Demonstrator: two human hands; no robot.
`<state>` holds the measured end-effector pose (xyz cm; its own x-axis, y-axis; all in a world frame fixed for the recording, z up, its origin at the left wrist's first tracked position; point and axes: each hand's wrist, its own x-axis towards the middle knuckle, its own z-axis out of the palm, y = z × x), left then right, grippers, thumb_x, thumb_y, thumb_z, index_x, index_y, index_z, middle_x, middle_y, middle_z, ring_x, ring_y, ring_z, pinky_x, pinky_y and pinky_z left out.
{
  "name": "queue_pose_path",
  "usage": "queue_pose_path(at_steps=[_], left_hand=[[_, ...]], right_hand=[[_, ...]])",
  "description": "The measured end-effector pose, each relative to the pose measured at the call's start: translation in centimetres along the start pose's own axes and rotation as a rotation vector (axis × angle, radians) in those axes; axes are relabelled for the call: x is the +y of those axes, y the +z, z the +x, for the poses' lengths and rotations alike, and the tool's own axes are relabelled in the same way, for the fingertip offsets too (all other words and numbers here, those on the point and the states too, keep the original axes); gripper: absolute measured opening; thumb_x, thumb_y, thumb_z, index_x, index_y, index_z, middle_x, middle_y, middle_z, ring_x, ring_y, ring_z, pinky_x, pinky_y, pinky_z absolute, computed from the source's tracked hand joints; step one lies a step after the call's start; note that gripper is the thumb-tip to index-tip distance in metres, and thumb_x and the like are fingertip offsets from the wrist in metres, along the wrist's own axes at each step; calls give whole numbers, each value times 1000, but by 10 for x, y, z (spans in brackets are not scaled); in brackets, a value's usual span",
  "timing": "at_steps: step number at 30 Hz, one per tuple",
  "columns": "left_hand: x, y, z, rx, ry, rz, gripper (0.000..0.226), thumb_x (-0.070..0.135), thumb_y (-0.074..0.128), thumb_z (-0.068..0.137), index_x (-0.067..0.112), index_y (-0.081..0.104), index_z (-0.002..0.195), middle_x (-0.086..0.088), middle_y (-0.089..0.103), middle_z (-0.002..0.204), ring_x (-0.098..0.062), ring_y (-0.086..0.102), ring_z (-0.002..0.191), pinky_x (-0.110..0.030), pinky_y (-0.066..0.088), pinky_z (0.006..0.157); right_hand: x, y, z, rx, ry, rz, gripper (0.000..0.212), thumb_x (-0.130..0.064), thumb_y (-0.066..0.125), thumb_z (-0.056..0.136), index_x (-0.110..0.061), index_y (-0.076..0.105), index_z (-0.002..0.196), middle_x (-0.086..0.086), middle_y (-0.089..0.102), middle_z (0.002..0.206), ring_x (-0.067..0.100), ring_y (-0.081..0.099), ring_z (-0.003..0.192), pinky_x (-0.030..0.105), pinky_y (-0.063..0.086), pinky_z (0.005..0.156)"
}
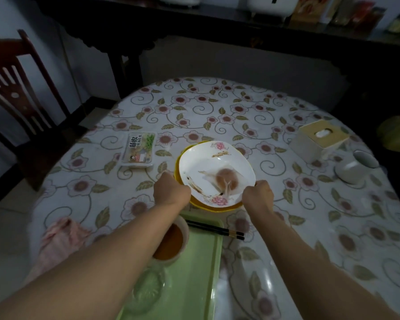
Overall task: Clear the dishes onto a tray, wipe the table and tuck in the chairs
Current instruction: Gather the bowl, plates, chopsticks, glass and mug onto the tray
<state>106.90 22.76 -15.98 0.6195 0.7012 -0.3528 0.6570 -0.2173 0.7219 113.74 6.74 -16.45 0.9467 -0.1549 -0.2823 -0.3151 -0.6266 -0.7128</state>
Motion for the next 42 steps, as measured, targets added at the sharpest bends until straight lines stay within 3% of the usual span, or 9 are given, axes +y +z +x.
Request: queue_pose_path(at_steps=[4,8,11,15,17,25,34,38,42], left_hand=[[-8,-6,-49,54,-4,28,45,12,57,80,13,53,124,-10,63,116,-28,60,103,-32,51,75],[-31,-1,-96,65,-59,-18,41,11,59,78,0,57,117,-17,65,109,-32,64,97,-33,52,69],[-54,7,-130,50,-74,-111,28,11,64,77,6,64,104,-13,68,98,-30,67,84,-40,59,73],[-82,16,-166,98,-96,-122,18,13,66,77,6,61,93,-11,67,91,-29,65,83,-38,57,71],[-95,18,-181,116,-105,-99,21,15,64,77,5,60,96,-12,67,93,-31,64,88,-35,53,70],[-136,29,-206,74,-229,-3,41,12,64,79,2,48,115,-18,60,112,-35,59,101,-33,43,68],[-167,37,-208,38,-274,-25,41,6,60,80,-1,44,117,-20,59,114,-36,57,104,-32,41,72],[-167,42,-203,29,-275,-19,40,5,59,81,-4,43,117,-23,56,118,-37,55,107,-33,42,75],[-165,43,-196,19,-272,-11,39,3,56,83,-6,43,118,-24,55,119,-37,55,108,-34,42,76]], right_hand=[[17,-24,-35,-19,-7,38,35,3,37,85,3,44,120,20,56,116,27,54,82,26,38,48],[38,-44,-61,-43,-17,19,41,4,36,86,1,40,127,21,53,124,36,54,109,35,44,66],[61,-56,-80,-80,-31,4,38,5,36,86,2,40,123,22,52,124,37,54,109,38,46,73],[90,-63,-102,-140,-22,-39,40,3,34,87,-1,36,128,21,52,123,34,53,97,33,41,64],[102,-63,-112,-154,-15,-51,35,4,34,87,0,40,121,21,53,121,29,49,89,33,38,61],[146,-46,-131,-208,36,-114,33,5,36,82,3,45,114,22,57,114,38,57,98,33,43,63],[164,-25,-143,-176,90,-141,32,4,37,84,4,45,115,25,56,114,42,56,104,46,50,81],[164,-22,-141,-168,97,-116,33,7,37,82,3,45,114,23,58,111,39,57,99,37,46,67],[161,-20,-137,-167,76,-90,35,6,35,81,1,45,114,18,55,102,34,55,89,36,42,64]])
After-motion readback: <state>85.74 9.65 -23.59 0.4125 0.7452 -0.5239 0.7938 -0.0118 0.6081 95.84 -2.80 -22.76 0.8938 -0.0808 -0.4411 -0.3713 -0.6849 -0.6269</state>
